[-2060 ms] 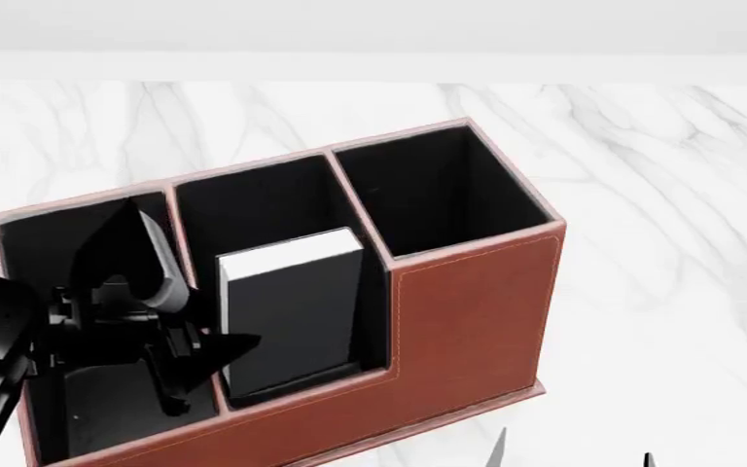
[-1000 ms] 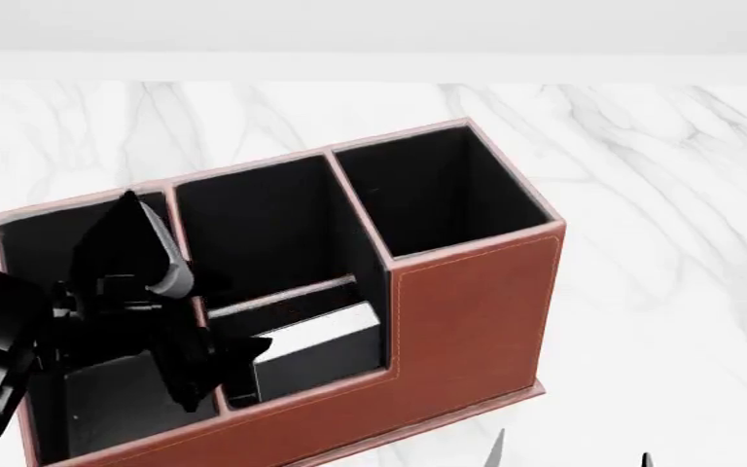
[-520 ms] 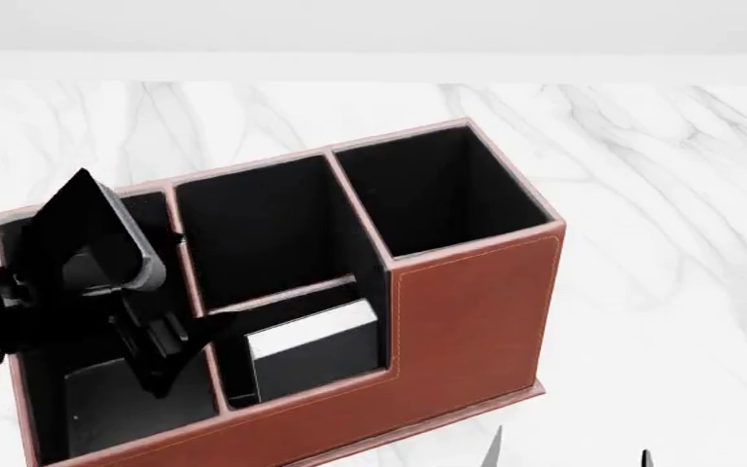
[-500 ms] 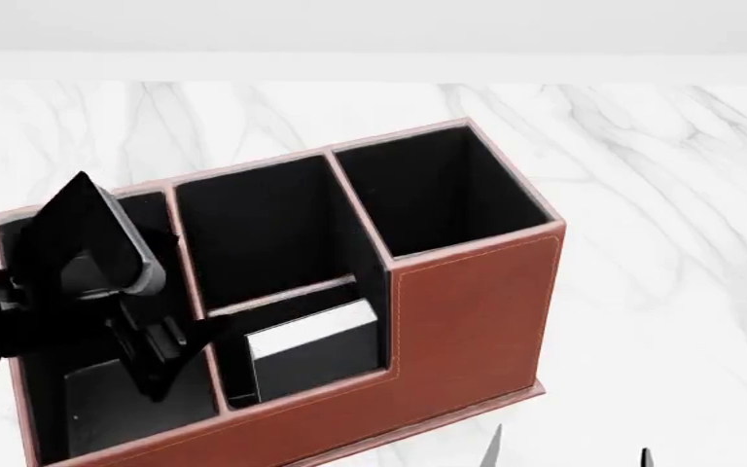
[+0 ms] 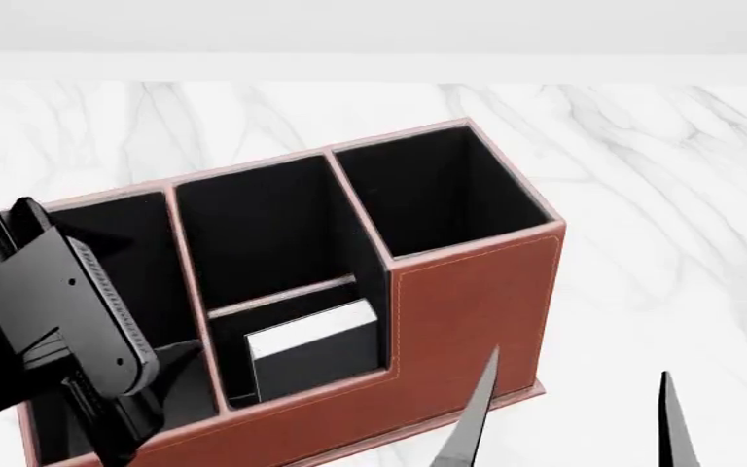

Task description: Pick up the book and place it in the back compartment of the caddy.

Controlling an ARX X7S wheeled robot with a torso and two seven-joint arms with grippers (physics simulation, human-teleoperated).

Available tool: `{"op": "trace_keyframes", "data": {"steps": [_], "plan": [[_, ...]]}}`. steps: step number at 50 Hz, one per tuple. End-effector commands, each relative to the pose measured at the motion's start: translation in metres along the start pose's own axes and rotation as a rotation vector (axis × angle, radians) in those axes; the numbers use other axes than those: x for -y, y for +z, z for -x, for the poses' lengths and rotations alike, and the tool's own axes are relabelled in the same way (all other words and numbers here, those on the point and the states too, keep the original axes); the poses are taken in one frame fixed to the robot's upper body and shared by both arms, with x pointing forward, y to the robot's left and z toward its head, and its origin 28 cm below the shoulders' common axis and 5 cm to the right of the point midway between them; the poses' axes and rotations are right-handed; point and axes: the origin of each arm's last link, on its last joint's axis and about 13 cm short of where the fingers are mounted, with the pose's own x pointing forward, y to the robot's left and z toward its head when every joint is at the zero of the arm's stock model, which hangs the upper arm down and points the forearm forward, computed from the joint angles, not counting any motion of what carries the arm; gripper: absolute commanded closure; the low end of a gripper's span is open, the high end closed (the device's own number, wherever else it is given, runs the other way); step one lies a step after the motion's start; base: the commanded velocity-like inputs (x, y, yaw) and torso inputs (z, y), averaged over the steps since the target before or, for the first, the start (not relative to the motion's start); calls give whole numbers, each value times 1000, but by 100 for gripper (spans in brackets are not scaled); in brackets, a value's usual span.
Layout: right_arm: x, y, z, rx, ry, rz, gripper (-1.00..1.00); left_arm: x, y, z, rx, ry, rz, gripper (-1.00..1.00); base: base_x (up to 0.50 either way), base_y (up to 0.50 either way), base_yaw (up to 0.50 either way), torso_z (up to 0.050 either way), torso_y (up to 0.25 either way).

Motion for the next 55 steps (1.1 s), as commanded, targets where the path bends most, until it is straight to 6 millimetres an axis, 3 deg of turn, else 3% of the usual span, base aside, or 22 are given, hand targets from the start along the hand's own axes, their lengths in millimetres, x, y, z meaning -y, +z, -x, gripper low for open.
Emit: {"op": "trace_keyframes", "data": {"steps": [1,13,23,41,55], "plan": [[4,28,-14,81,-16,10,-100,10,19,22,36,42,-79,-100,0,0,0,0,0],[12,60,-19,175,-42,9,-100,15,41,48,104,80,-152,-100,0,0,0,0,0],[18,77,-13,232,-42,-10,-100,23,46,64,213,99,-213,-100,0,0,0,0,0],[25,93,-11,295,-61,-26,-100,48,54,102,345,137,-327,-100,0,0,0,0,0],[29,98,-5,330,-63,-33,-100,53,52,108,442,125,-389,-100,0,0,0,0,0]]}}
